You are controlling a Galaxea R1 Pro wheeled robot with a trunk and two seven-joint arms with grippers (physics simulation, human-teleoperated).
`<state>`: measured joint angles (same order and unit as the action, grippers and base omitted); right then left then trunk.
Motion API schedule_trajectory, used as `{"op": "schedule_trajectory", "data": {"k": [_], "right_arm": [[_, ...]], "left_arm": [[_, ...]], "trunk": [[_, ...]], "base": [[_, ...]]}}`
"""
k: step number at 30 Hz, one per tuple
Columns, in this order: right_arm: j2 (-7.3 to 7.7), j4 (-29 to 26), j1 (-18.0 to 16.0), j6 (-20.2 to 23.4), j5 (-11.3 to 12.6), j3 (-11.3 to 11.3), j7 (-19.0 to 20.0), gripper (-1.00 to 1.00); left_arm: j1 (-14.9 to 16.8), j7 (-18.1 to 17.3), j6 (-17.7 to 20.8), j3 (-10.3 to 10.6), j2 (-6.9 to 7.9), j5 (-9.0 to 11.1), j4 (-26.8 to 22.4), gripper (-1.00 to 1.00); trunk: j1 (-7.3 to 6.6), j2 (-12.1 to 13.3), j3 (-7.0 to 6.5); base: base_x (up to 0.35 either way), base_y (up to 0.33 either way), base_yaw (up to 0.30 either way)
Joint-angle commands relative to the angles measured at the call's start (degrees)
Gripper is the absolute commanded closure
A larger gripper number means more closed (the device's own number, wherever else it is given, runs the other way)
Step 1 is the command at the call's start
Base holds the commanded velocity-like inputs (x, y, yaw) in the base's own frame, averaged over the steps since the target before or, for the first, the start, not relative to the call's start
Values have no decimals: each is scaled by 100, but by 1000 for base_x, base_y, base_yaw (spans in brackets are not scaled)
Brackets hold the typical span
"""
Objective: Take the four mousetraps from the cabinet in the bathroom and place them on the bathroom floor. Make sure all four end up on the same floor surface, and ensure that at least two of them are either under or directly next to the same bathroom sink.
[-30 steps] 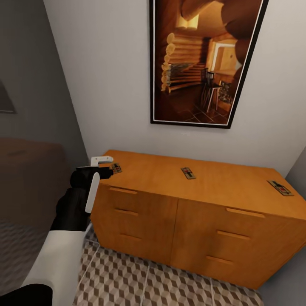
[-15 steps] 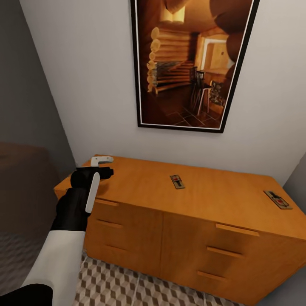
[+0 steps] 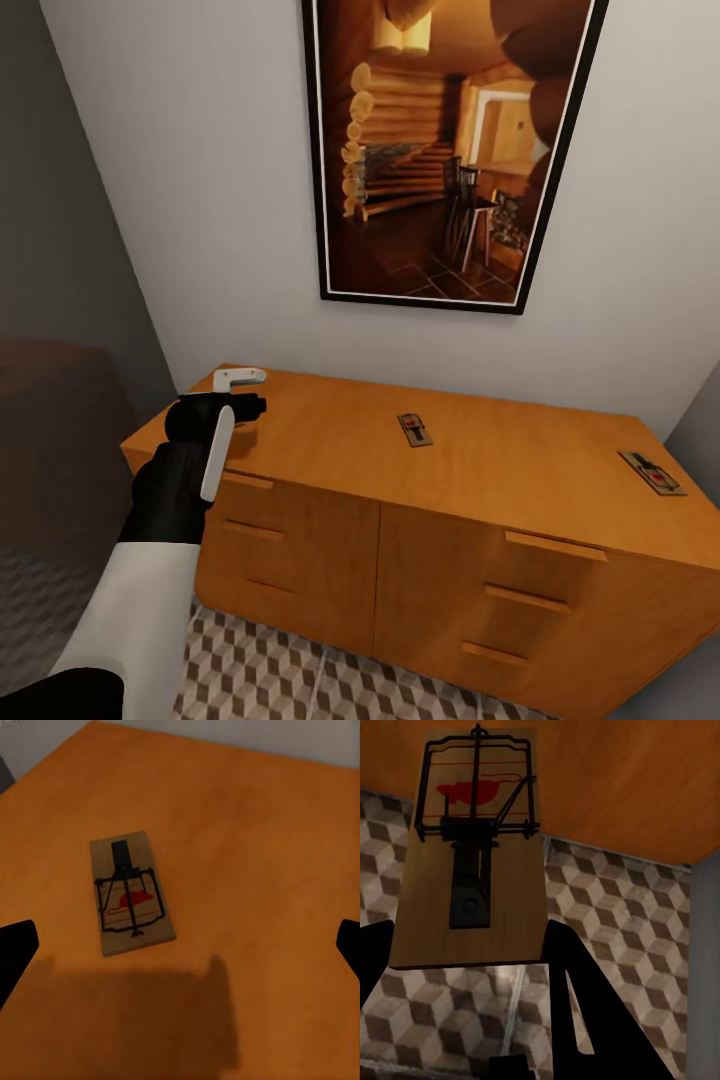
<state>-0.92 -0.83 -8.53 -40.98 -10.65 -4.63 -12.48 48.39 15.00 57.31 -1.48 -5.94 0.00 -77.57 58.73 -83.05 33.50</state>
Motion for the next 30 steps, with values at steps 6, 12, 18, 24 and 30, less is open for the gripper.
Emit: {"op": "schedule_trajectory", "data": {"k": [6, 12, 18, 24, 30], "right_arm": [[-4, 3, -4, -15, -42, -46, 0, 100], [-5, 3, 0, 81, -42, -46, 8, 100], [-5, 3, -2, 175, -42, -46, 16, 100], [-5, 3, -5, 185, -42, -46, 17, 100], [-5, 3, -1, 187, -42, -46, 20, 100]], "left_arm": [[5, 10, 1, -202, -6, -7, -29, -100], [4, 3, -8, -914, -26, 7, -39, -100], [4, 3, -9, -978, -26, 8, -48, -100], [4, 3, -10, -984, -23, 8, -27, -100], [4, 1, -10, -984, -24, 8, -2, -100]], "trunk": [[0, -3, 6], [0, -3, 6], [0, -3, 6], [0, -3, 6], [0, -3, 6]], "base": [[0, 0, 0], [0, 0, 0], [0, 0, 0], [0, 0, 0], [42, -42, 0]]}}
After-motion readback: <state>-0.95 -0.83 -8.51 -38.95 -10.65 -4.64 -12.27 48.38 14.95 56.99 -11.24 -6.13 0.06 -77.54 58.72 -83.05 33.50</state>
